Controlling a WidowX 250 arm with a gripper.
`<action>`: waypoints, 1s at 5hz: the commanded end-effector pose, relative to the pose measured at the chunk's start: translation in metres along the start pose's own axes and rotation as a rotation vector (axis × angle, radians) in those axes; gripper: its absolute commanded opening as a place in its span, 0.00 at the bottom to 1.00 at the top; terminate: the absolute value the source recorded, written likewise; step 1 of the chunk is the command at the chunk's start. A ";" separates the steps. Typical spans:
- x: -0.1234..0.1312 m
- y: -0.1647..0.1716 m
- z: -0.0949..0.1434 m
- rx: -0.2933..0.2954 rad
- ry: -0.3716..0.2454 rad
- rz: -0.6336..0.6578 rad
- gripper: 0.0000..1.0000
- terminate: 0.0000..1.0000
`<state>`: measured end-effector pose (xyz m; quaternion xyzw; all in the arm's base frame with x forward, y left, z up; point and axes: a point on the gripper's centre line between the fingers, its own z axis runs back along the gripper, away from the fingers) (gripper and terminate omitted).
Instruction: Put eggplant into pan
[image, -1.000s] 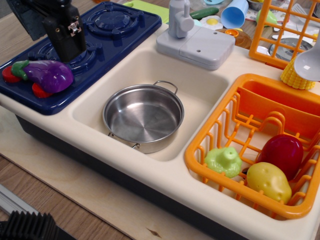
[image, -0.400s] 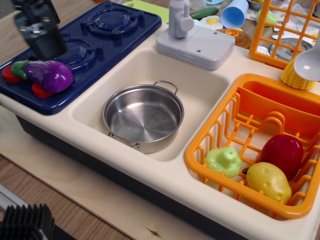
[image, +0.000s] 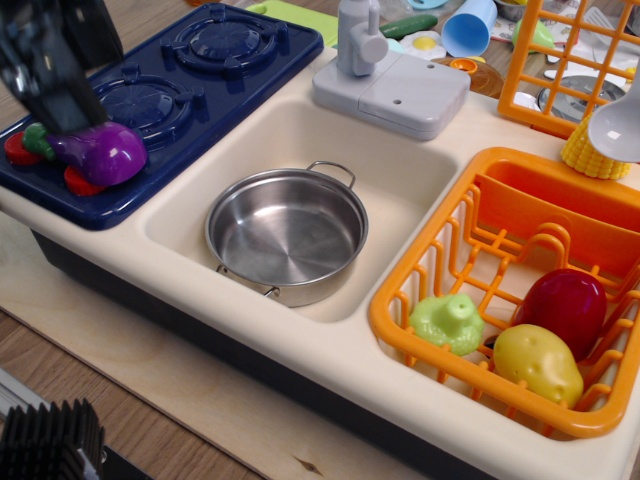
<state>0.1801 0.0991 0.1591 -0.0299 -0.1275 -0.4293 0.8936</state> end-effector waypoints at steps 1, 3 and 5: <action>-0.005 -0.003 -0.006 0.087 -0.003 -0.082 1.00 0.00; -0.012 0.012 -0.025 0.095 -0.030 -0.143 1.00 0.00; -0.015 0.013 -0.037 0.116 -0.066 -0.137 1.00 0.00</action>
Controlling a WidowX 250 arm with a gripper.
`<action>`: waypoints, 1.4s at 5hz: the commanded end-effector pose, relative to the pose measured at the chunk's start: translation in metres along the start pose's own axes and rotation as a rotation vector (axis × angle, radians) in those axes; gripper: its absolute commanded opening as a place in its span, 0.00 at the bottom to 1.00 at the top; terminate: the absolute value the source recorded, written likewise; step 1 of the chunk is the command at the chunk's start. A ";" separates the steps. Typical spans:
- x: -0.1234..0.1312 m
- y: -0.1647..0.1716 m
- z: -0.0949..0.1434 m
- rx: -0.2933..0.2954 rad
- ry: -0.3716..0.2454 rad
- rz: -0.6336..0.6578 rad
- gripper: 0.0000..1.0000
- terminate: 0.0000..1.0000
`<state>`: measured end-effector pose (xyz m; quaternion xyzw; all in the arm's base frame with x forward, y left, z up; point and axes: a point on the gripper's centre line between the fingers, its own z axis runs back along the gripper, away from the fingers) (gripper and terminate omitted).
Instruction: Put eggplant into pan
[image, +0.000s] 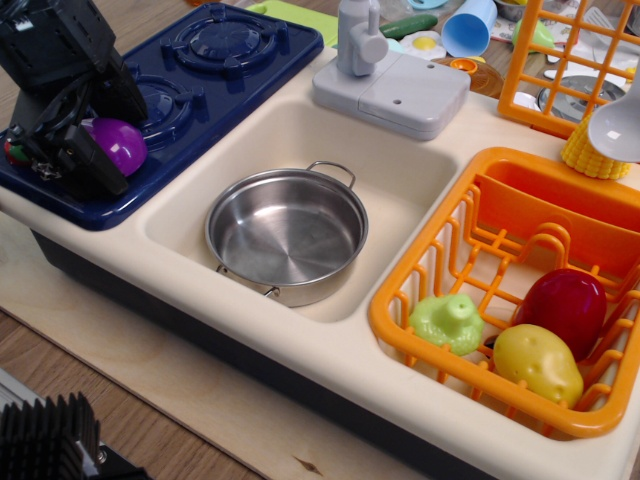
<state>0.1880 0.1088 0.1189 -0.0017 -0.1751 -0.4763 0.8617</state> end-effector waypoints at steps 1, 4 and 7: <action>-0.001 0.003 0.000 0.049 0.011 0.011 0.00 0.00; 0.043 0.008 0.035 0.051 0.074 0.051 0.00 0.00; 0.108 0.001 0.025 0.068 0.039 0.106 0.00 0.00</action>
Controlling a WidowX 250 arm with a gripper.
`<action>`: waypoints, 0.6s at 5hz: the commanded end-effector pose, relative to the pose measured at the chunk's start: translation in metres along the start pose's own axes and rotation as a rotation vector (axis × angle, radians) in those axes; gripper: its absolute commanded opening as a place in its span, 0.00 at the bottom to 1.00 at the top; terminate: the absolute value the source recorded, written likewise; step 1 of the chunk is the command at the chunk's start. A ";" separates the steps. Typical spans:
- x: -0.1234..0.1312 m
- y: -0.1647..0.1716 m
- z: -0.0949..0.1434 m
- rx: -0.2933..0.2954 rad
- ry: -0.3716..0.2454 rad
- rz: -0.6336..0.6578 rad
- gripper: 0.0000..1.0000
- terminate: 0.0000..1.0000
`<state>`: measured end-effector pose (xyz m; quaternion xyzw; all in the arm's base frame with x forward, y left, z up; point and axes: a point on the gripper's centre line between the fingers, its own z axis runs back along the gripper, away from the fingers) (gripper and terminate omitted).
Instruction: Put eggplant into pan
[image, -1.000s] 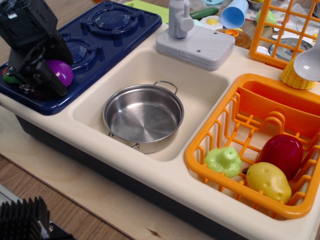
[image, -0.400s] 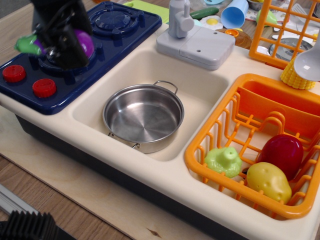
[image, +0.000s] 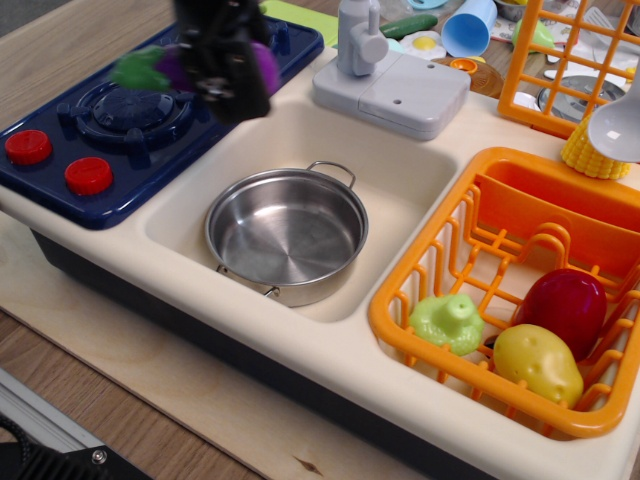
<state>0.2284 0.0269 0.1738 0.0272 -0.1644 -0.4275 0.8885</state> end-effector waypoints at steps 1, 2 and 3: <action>0.012 -0.003 -0.018 -0.005 -0.076 0.032 0.00 0.00; 0.013 -0.001 -0.026 -0.048 -0.133 0.076 1.00 0.00; 0.013 -0.001 -0.026 -0.048 -0.133 0.076 1.00 0.00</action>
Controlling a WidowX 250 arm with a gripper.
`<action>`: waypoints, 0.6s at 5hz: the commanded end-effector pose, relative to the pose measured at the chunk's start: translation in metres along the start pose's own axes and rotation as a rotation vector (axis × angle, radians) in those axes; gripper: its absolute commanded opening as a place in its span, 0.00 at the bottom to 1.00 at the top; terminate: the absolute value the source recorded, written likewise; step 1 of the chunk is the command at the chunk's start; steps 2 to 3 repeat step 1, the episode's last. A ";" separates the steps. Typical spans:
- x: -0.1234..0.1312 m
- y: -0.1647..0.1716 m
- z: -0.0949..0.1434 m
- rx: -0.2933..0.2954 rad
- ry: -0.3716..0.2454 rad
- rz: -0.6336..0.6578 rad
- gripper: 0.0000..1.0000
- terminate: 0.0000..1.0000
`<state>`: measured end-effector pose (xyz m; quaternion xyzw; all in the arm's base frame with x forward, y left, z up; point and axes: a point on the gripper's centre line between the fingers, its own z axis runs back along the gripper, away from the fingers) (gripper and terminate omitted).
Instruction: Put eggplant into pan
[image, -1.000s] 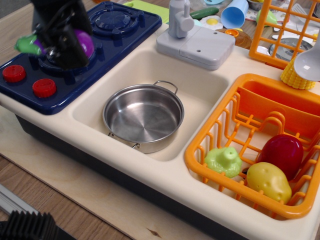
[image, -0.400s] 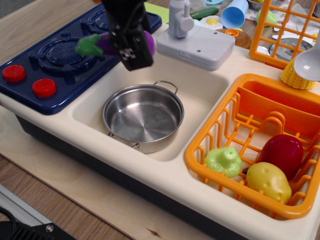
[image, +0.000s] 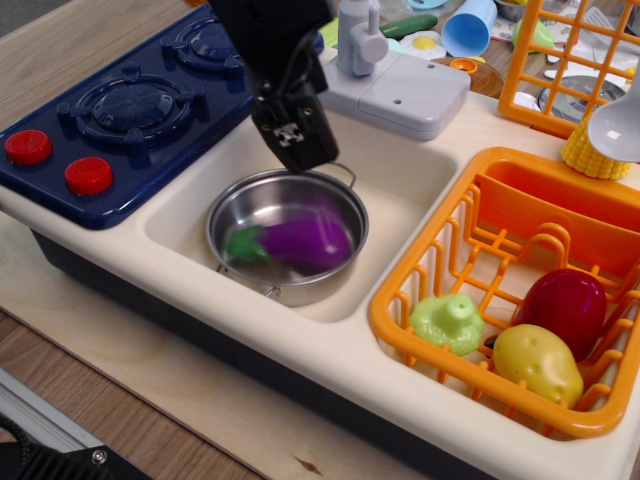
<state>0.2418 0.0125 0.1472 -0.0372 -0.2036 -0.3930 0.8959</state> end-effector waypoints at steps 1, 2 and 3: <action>0.003 0.002 0.004 0.021 -0.012 -0.016 1.00 1.00; 0.003 0.002 0.004 0.021 -0.012 -0.016 1.00 1.00; 0.003 0.002 0.004 0.021 -0.012 -0.016 1.00 1.00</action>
